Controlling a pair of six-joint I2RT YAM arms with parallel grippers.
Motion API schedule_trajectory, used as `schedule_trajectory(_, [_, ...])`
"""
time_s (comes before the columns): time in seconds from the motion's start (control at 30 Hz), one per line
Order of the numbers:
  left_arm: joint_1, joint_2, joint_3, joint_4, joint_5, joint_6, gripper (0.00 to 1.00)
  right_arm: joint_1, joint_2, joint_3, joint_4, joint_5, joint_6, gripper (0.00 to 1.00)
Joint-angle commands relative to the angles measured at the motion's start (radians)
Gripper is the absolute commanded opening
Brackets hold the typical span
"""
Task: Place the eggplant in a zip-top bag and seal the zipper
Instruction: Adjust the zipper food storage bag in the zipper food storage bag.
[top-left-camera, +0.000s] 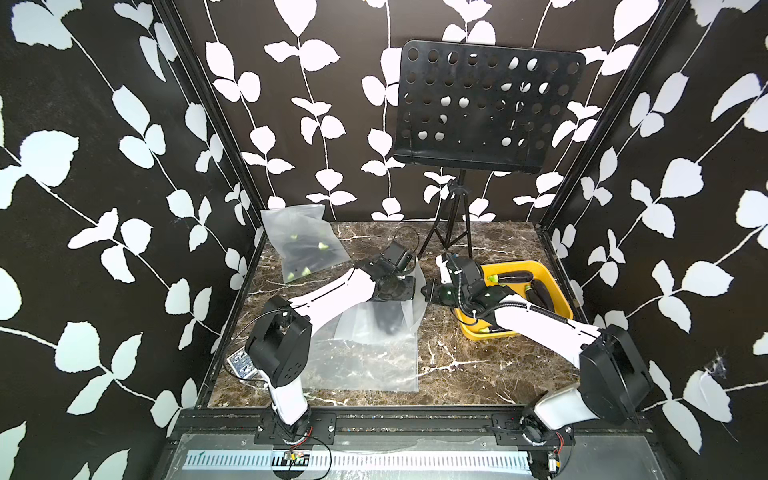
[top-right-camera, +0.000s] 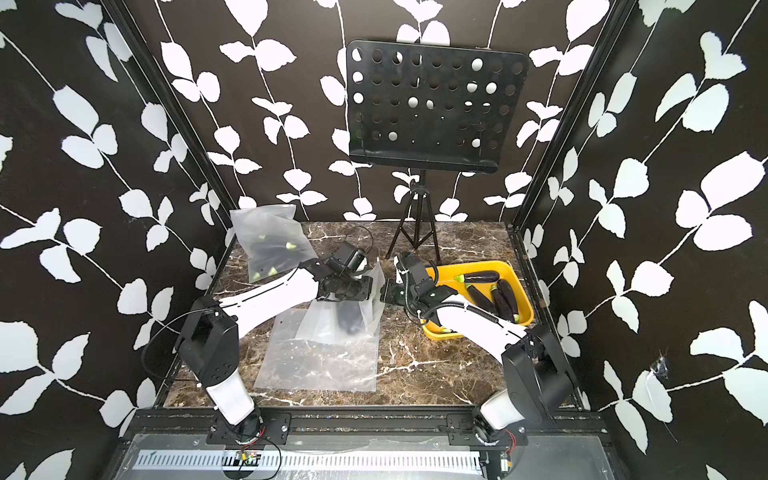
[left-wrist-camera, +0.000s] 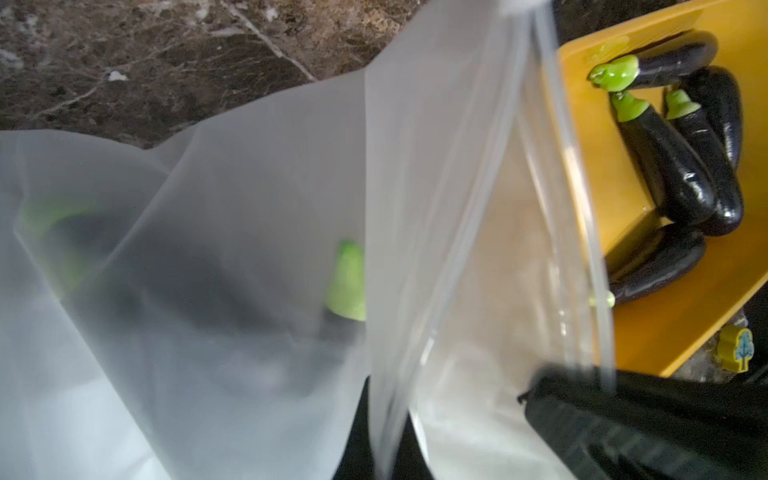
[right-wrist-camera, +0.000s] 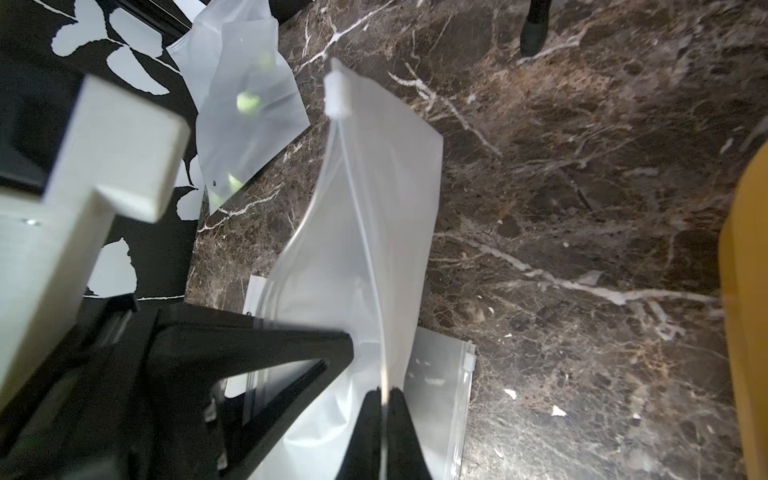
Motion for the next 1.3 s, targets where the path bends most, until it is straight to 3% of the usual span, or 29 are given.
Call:
schedule_trajectory(0.0, [-0.003, 0.001, -0.019, 0.062, 0.023, -0.023, 0.0, -0.013, 0.011, 0.013, -0.066, 0.024, -0.031, 0.16])
schedule_trajectory(0.2, [-0.003, -0.002, -0.021, 0.085, 0.02, -0.005, 0.0, -0.074, -0.064, 0.002, -0.122, 0.025, -0.093, 0.41])
schedule_trajectory(0.33, [-0.003, 0.019, -0.02, 0.092, 0.044, -0.007, 0.0, -0.165, -0.169, 0.018, -0.272, 0.057, -0.187, 0.57])
schedule_trajectory(0.5, [-0.002, 0.023, -0.028, 0.121, 0.066, -0.007, 0.0, -0.321, -0.154, 0.068, -0.557, 0.297, -0.334, 0.66])
schedule_trajectory(0.67, [-0.003, 0.01, -0.021, 0.112, 0.062, 0.023, 0.0, -0.452, -0.1, 0.061, -0.58, 0.44, -0.428, 0.72])
schedule_trajectory(0.87, [-0.003, 0.0, -0.025, 0.12, 0.06, 0.04, 0.0, -0.597, -0.001, 0.059, -0.5, 0.349, -0.477, 0.75])
schedule_trajectory(0.93, [-0.003, 0.003, -0.022, 0.119, 0.058, 0.042, 0.0, -0.631, 0.034, 0.076, -0.484, 0.313, -0.495, 0.8])
schedule_trajectory(1.27, [0.01, 0.038, -0.01, 0.145, 0.067, 0.032, 0.0, -0.704, 0.17, 0.144, -0.484, 0.204, -0.551, 0.82])
